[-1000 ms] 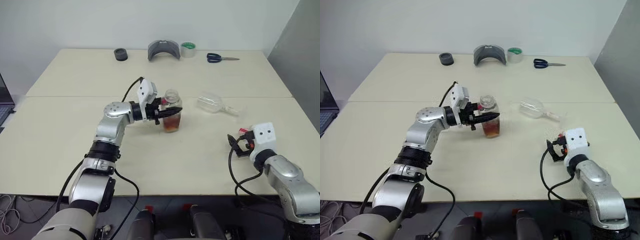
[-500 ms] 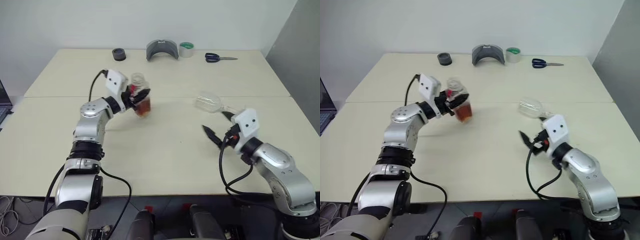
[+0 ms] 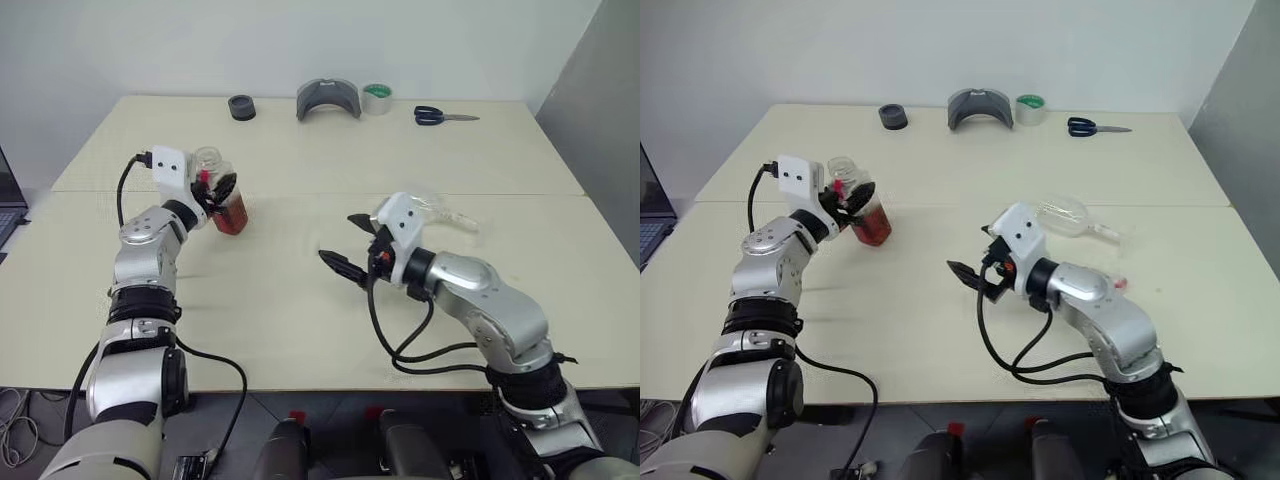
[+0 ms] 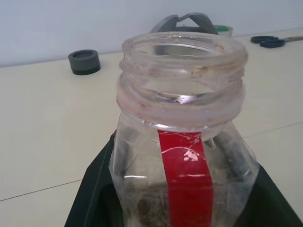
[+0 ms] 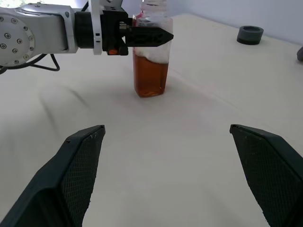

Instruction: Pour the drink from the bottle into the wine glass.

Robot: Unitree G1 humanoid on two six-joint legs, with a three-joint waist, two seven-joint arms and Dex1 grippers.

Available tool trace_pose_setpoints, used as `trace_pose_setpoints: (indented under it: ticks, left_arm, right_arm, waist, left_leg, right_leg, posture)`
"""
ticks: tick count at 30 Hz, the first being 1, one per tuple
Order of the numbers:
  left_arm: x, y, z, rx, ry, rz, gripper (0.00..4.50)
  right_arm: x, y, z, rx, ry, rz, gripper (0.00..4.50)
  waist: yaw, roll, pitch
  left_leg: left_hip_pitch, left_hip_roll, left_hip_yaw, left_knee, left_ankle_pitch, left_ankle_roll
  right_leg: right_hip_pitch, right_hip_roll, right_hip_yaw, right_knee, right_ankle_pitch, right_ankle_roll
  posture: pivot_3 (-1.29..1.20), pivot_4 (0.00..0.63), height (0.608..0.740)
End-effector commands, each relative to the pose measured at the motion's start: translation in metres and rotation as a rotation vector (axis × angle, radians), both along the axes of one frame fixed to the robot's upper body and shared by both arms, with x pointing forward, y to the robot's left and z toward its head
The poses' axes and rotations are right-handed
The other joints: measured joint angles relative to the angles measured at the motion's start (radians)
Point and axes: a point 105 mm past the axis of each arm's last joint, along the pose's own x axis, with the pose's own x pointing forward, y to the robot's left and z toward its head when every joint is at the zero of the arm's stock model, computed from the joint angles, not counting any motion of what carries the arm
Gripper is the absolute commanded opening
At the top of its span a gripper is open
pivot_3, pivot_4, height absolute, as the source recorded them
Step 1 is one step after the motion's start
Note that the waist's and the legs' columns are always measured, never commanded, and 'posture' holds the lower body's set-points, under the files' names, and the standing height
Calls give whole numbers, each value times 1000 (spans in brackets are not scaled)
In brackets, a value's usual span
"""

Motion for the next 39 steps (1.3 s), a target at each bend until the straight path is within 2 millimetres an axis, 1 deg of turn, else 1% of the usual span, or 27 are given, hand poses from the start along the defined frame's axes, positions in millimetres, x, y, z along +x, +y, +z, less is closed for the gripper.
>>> trace_pose_setpoints:
  ticks: [1,4,7,9,10,14,16,23,27,32,34,36,38,39]
  left_arm:
    - [-5,8,12,-9,-67,27,1778]
    - [-8,8,1,-21,-54,34,1778]
    - [-10,8,-5,-22,-47,39,1778]
    - [-11,8,-8,-27,-46,42,2504]
    - [-12,7,-10,-27,-47,42,2688]
    - [-15,4,-14,-29,-49,38,4007]
    - [-16,4,-15,-20,-49,39,4482]
    - [-19,9,-26,26,-39,73,4482]
    - [-26,12,-39,58,-27,100,4482]
    - [-38,15,-48,71,-23,127,4482]
    - [-45,11,-53,92,-14,114,4482]
    - [-53,2,-56,136,-10,57,4482]
    - [-65,-12,-60,199,-4,-39,4482]
    - [-71,-17,-62,208,7,-83,4482]
  right_arm:
    - [2,8,8,-5,-56,17,4500]
    - [4,11,9,-6,-62,17,4500]
    - [4,12,9,-5,-64,19,4500]
    - [4,13,10,-5,-64,22,4500]
    - [4,14,10,-5,-65,22,4500]
    - [3,13,10,-5,-67,23,4500]
    - [3,13,10,-7,-68,24,4500]
    - [2,11,5,-25,-66,23,4500]
    - [1,6,-3,-70,-81,16,4500]
    - [-2,-4,-10,-116,-93,-17,4500]
    - [-5,-9,-12,-126,-94,-38,4500]
    - [-8,-17,-14,-142,-102,-68,4500]
    - [-10,-31,-13,-161,-124,-134,4500]
    - [-9,-43,-8,-168,-157,-197,4500]
  waist:
    - [0,0,0]
    - [0,0,0]
    - [0,0,0]
    - [0,0,0]
    - [0,0,0]
    - [0,0,0]
    - [0,0,0]
    - [-1,0,0]
    - [-1,0,0]
    - [0,0,0]
    - [0,0,0]
    - [0,0,0]
    - [1,0,0]
    - [3,0,0]
  left_leg:
    - [0,0,0,0,0,0]
    - [0,0,0,0,0,0]
    - [0,0,0,0,0,0]
    - [1,0,0,0,0,0]
    - [1,0,0,0,0,0]
    - [0,0,0,0,0,0]
    - [0,0,0,0,0,0]
    - [0,0,0,0,0,0]
    - [1,0,0,0,0,0]
    - [0,1,0,0,0,0]
    - [0,1,0,0,0,0]
    - [0,1,0,-1,0,0]
    - [0,2,0,-1,0,0]
    - [0,1,0,-1,0,0]
  right_leg:
    - [0,0,0,0,0,0]
    - [0,0,0,0,0,0]
    - [0,0,0,0,0,0]
    - [0,0,0,1,0,0]
    - [0,0,0,1,0,0]
    - [0,0,0,1,0,0]
    - [0,0,0,1,0,0]
    - [0,0,0,1,0,0]
    - [0,0,0,1,0,0]
    - [0,-1,0,1,0,0]
    - [0,-1,0,1,0,0]
    - [0,-1,0,0,0,0]
    - [0,-2,0,0,0,0]
    - [0,-1,0,0,0,0]
  posture:
    - [0,150,740]
    - [0,150,740]
    - [0,150,740]
    - [0,150,740]
    - [0,150,740]
    - [0,150,740]
    - [0,150,740]
    - [0,150,740]
    - [0,150,740]
    - [0,150,740]
    - [0,150,740]
    - [0,150,740]
    - [0,150,740]
    - [0,150,740]
